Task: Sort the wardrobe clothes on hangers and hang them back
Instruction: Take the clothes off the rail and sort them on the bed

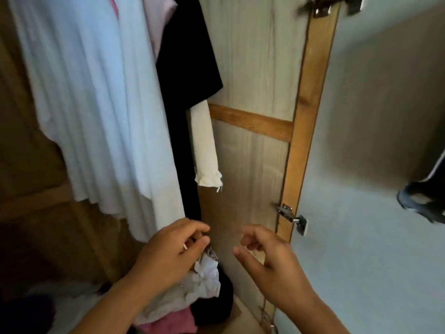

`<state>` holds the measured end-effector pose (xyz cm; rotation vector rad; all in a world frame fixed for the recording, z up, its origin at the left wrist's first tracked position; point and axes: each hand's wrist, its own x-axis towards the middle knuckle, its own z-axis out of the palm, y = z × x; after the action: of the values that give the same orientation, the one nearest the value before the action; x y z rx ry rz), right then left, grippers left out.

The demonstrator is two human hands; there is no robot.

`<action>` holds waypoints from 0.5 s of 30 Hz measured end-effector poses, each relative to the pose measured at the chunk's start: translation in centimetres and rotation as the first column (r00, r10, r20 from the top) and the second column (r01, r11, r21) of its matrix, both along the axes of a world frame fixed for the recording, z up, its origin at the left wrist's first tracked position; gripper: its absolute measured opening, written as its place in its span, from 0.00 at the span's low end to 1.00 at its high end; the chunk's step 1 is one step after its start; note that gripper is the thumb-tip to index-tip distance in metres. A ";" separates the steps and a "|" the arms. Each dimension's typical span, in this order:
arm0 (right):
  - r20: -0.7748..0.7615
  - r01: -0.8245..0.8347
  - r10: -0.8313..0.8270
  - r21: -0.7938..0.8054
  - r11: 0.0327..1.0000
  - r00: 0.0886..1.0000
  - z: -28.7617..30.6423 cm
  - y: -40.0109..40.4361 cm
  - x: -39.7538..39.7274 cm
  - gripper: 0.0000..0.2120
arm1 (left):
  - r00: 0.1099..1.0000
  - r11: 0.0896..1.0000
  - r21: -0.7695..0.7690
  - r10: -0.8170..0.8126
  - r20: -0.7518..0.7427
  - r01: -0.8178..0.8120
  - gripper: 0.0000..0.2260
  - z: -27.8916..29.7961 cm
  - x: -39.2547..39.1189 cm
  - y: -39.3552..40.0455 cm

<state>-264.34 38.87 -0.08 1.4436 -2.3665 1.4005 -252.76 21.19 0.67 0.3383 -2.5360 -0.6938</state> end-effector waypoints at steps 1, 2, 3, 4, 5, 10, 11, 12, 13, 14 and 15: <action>0.005 -0.026 0.026 -0.012 1.000 1.000 1.0 -0.5 -0.3 0.12 | 0.999 1.000 -0.020 0.023 -0.038 -0.024 0.12 1.0 0.2 -0.1; -0.013 -0.066 0.065 -0.048 0.997 0.998 2.7 -1.5 -0.7 0.12 | 0.993 0.997 -0.044 0.054 -0.100 -0.059 0.14 2.5 0.4 -0.7; -0.031 -0.077 0.075 -0.084 0.993 0.997 4.0 -2.0 -1.0 0.11 | 0.987 0.995 -0.061 0.065 -0.144 -0.074 0.14 3.6 0.5 -1.0; -0.051 -0.078 0.072 -0.122 0.990 0.996 5.3 -2.6 -1.3 0.11 | 0.982 0.993 -0.086 0.063 -0.180 -0.080 0.16 4.9 0.3 -1.3; -0.071 -0.092 0.082 -0.154 0.984 0.994 6.9 -3.3 -1.5 0.11 | 0.975 0.990 -0.113 0.063 -0.211 -0.089 0.17 6.3 0.3 -1.6; -0.094 -0.148 0.123 -0.333 0.931 0.988 15.3 -6.7 -2.8 0.11 | 0.925 0.967 -0.210 0.057 -0.375 -0.145 0.19 14.2 -1.0 -3.2; -0.102 -0.137 0.106 -0.384 0.913 0.989 16.8 -7.4 -3.0 0.10 | 0.912 0.955 -0.244 0.056 -0.406 -0.167 0.19 15.8 -1.4 -3.6; -0.110 -0.127 0.087 -0.438 0.890 0.990 18.4 -8.3 -3.4 0.09 | 0.900 0.939 -0.283 0.058 -0.432 -0.196 0.19 17.5 -1.8 -4.1; -0.107 -0.119 0.076 -0.487 0.865 0.991 19.9 -9.0 -3.6 0.09 | 0.891 0.924 -0.315 0.056 -0.450 -0.217 0.19 19.1 -2.2 -4.5; -0.107 -0.117 0.071 -0.533 0.838 0.992 21.4 -9.8 -3.9 0.09 | 0.880 0.910 -0.345 0.045 -0.473 -0.232 0.18 20.9 -2.6 -5.0; -0.107 -0.118 0.069 -0.571 0.813 0.992 23.1 -10.5 -4.2 0.09 | 0.866 0.895 -0.374 0.025 -0.500 -0.242 0.18 22.6 -3.1 -5.4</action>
<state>-268.53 28.36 23.01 1.4016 -1.6084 1.8251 -255.82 15.78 23.31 0.1601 -2.0734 -0.1224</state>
